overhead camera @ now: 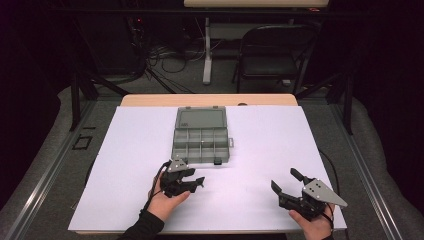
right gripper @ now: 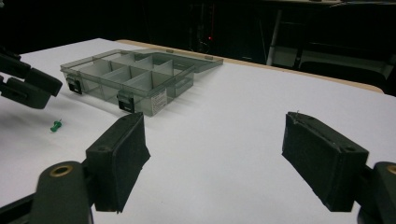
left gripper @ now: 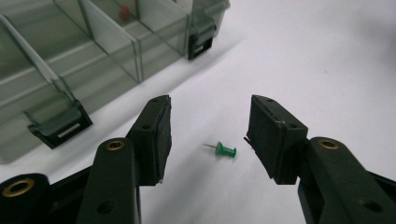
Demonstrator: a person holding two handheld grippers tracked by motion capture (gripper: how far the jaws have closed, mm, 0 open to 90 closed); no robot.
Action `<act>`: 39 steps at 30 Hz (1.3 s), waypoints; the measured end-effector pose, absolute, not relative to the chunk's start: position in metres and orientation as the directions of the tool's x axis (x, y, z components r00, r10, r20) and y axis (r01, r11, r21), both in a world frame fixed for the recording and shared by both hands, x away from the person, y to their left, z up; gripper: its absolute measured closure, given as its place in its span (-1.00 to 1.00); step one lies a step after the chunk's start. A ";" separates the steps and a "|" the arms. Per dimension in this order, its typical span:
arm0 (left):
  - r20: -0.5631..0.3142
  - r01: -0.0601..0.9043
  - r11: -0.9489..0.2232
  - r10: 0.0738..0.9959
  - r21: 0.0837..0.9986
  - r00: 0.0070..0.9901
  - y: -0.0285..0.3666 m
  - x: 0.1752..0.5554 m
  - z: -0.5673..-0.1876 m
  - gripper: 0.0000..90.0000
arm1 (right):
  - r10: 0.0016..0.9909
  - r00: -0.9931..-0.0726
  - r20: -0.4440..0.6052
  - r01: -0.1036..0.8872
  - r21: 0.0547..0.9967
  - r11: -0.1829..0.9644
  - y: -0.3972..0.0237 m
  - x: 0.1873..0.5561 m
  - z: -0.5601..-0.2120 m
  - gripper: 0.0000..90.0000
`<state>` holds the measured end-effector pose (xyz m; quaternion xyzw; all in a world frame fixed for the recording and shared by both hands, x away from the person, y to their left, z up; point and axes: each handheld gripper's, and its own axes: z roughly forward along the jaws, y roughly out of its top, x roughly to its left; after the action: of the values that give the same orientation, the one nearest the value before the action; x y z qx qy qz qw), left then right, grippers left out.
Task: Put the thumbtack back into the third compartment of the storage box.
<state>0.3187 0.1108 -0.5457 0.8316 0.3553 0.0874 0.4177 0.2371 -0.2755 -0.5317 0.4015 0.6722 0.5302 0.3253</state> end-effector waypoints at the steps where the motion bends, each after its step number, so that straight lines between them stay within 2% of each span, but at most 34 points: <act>1: -0.140 0.513 -0.416 0.659 0.751 0.739 0.110 0.319 -0.547 0.11 | 0.885 -0.465 -0.011 0.196 0.974 0.115 -0.276 0.237 -0.532 -0.53; 16: -0.123 0.498 -0.492 0.612 0.714 0.781 0.102 0.324 -0.555 0.22 | 0.884 -0.467 -0.012 0.194 0.974 0.115 -0.276 0.237 -0.532 -0.53; 39: -0.126 0.507 -0.523 0.600 0.686 0.790 0.098 0.329 -0.559 0.39 | 0.884 -0.467 -0.009 0.196 0.974 0.114 -0.276 0.238 -0.532 -0.53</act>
<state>0.3285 0.0982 -0.5586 0.8703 0.3179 0.0630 0.3709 0.2377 -0.2759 -0.5320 0.4016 0.6723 0.5308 0.3241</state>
